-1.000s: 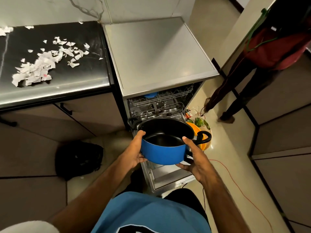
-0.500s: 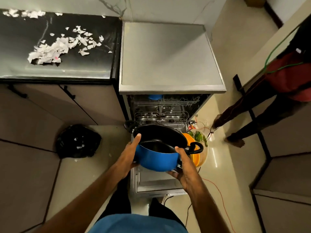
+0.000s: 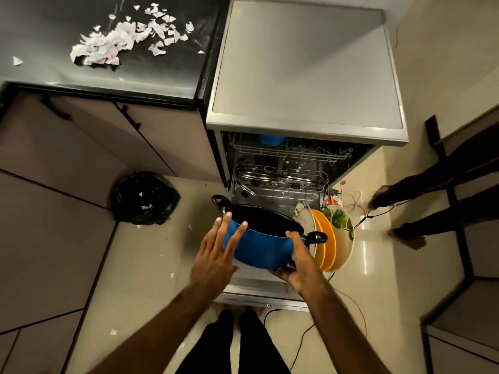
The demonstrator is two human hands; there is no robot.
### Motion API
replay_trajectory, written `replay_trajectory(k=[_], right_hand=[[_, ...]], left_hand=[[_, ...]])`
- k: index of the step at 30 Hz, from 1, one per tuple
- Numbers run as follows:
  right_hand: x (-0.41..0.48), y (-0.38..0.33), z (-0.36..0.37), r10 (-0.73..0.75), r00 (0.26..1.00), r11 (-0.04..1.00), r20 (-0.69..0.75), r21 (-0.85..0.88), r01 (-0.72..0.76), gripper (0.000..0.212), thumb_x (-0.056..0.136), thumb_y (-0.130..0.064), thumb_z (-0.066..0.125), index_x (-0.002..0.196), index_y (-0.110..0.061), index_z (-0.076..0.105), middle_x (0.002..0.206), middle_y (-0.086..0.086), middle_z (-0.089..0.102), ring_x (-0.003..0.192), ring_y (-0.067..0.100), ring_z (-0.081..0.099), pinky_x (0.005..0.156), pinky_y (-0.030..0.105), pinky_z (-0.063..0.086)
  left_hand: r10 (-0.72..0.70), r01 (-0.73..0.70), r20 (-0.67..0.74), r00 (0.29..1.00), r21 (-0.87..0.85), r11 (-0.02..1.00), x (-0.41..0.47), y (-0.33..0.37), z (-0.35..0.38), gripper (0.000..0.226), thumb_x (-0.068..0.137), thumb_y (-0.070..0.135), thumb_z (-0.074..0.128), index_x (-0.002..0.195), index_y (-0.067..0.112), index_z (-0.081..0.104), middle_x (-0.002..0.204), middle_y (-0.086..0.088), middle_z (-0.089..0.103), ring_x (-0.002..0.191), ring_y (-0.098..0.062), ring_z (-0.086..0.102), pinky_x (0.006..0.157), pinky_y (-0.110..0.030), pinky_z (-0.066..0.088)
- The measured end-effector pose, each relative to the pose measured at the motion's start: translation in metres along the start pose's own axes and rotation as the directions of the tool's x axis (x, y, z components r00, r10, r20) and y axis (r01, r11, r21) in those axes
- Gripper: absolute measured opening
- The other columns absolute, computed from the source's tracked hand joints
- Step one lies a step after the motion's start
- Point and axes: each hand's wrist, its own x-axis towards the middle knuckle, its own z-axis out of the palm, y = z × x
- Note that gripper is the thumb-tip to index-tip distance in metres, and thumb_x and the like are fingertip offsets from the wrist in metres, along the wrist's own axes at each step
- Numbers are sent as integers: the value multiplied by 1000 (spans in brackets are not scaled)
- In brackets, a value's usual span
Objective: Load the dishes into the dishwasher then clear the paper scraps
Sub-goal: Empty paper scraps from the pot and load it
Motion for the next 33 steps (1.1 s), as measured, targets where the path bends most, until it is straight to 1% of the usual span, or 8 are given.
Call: replay_trajectory(k=[4, 9, 14, 16, 18, 22, 30, 33], right_hand=[[39, 3, 3, 37, 999, 999, -24, -22, -37, 44, 91, -47, 73, 122, -21, 57, 126, 14, 51, 110, 39, 61, 82, 58, 62], [107, 4, 8, 28, 998, 999, -58, -24, -30, 56, 90, -53, 74, 131, -20, 54, 125, 13, 54, 103, 34, 62, 72, 53, 62], [182, 3, 21, -46, 997, 997, -69, -59, 42, 66, 88, -71, 66, 134, -26, 53, 128, 8, 58, 113, 31, 62, 80, 49, 62], [225, 9, 18, -105, 991, 994, -88, -48, 101, 67, 92, -67, 62, 142, -24, 51, 134, 8, 59, 113, 28, 62, 82, 48, 62], [247, 11, 17, -170, 982, 984, -80, -63, 165, 64, 97, -59, 61, 149, -24, 47, 144, 8, 57, 120, 28, 62, 97, 51, 59], [295, 19, 11, -228, 971, 967, -75, -130, 217, 56, 101, -51, 60, 148, -22, 50, 138, 6, 64, 117, 23, 67, 106, 45, 55], [333, 30, 8, -273, 960, 931, -57, -266, 249, 47, 101, -51, 59, 136, -20, 57, 125, 3, 68, 115, 19, 66, 100, 38, 56], [339, 38, 5, -272, 960, 922, -61, -301, 243, 26, 102, -44, 61, 119, -24, 62, 114, 0, 69, 113, 21, 66, 103, 43, 55]], left_hand=[[216, -218, 28, 976, 110, 970, 34, -20, 33, 116, 74, 27, 85, 163, 27, 10, 170, -13, 8, 156, -36, 11, 120, -55, 28], [228, -242, 154, 961, 81, 967, 79, -42, 82, 117, 67, 25, 86, 161, 30, 16, 154, -10, 35, 148, -36, 30, 115, -56, 35], [161, -173, 226, 961, 32, 984, 127, -62, 134, 121, 68, 25, 85, 160, 35, 8, 152, -10, 31, 145, -38, 29, 112, -55, 42], [134, -141, 244, 961, 12, 990, 150, -64, 159, 122, 68, 30, 87, 160, 35, 8, 151, -9, 29, 143, -37, 28, 104, -57, 49], [75, -80, 255, 964, 10, 997, 166, -64, 167, 124, 68, 36, 88, 160, 37, 5, 153, -8, 26, 144, -35, 26, 97, -59, 54], [17, -29, 268, 963, 42, 999, 195, -67, 206, 130, 64, 30, 91, 158, 40, 2, 151, -6, 26, 142, -35, 31, 88, -59, 57], [-9, -21, 279, 960, 105, 994, 241, -79, 238, 129, 66, 22, 91, 159, 36, 3, 152, -9, 26, 144, -36, 28, 103, -57, 47], [7, -53, 308, 951, 142, 988, 250, -83, 244, 128, 68, 21, 90, 159, 35, 2, 154, -10, 23, 146, -37, 24, 109, -56, 41]])
